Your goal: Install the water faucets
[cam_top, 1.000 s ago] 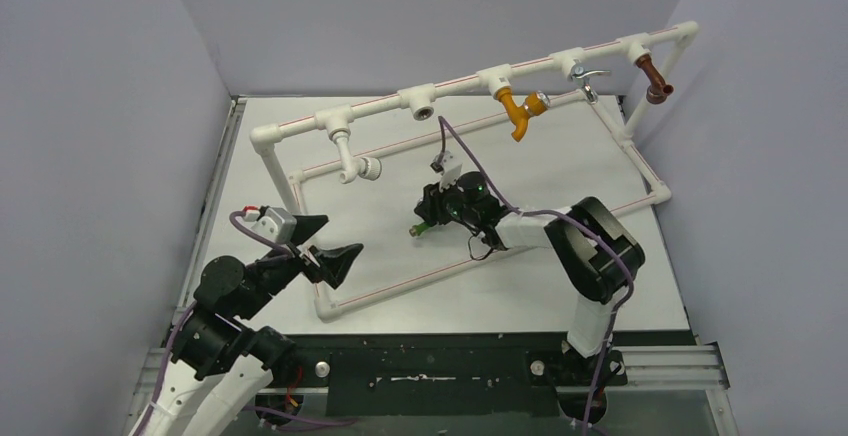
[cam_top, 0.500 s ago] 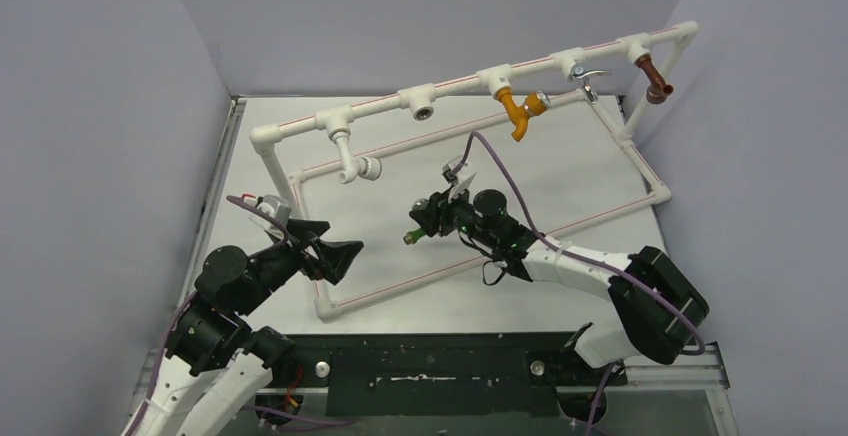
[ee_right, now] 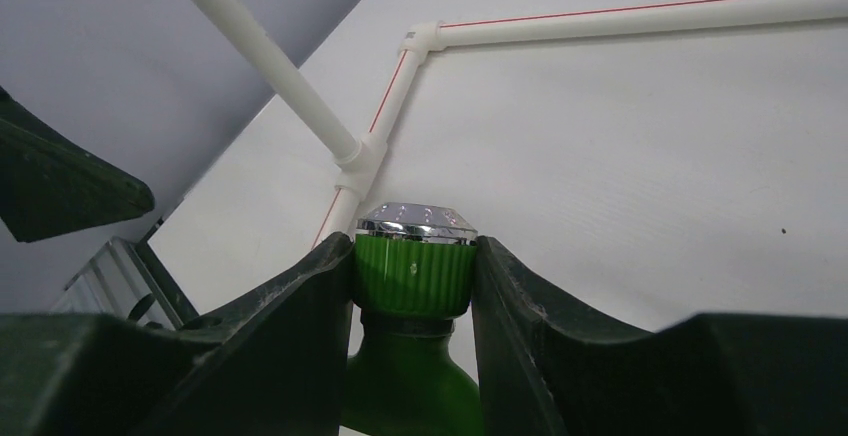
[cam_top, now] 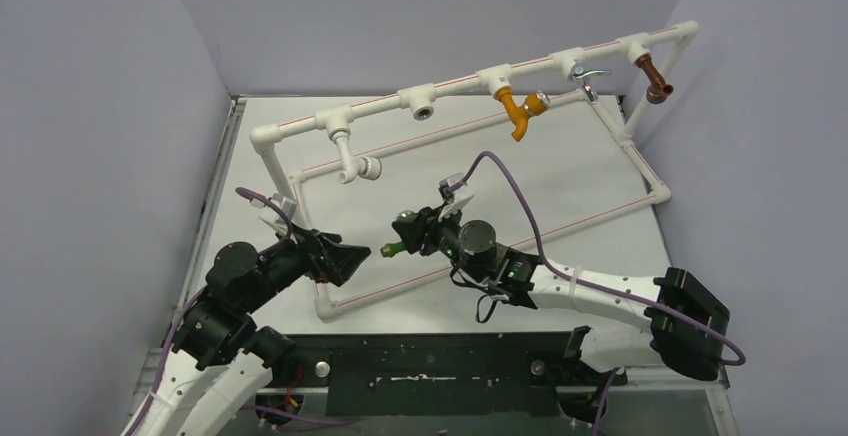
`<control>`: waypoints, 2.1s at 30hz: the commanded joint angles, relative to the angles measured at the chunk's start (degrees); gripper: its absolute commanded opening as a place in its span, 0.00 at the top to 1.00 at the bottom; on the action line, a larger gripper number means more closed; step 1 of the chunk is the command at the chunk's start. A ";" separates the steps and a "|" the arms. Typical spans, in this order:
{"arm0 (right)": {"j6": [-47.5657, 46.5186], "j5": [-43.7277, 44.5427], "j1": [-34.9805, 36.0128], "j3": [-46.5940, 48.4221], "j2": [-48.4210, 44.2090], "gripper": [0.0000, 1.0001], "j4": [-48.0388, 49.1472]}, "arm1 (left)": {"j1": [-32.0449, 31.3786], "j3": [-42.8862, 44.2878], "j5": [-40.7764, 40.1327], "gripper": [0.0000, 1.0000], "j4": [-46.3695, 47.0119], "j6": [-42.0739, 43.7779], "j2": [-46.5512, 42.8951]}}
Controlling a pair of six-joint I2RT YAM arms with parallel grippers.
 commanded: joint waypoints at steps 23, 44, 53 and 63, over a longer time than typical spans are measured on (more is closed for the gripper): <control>-7.47 23.43 18.64 6.93 -1.56 1.00 12.33 | -0.11 -3.09 18.75 0.34 7.85 -14.29 4.07; -7.91 24.58 20.17 8.72 -0.02 1.00 9.82 | -0.11 -4.74 21.19 0.79 11.50 -17.85 3.66; -7.27 23.38 20.19 7.79 -0.60 0.61 10.06 | -0.11 -3.45 20.08 1.00 9.73 -15.72 3.01; -7.18 17.70 18.60 7.93 -5.71 0.23 2.51 | -0.11 -3.70 19.08 1.00 7.79 -12.82 1.12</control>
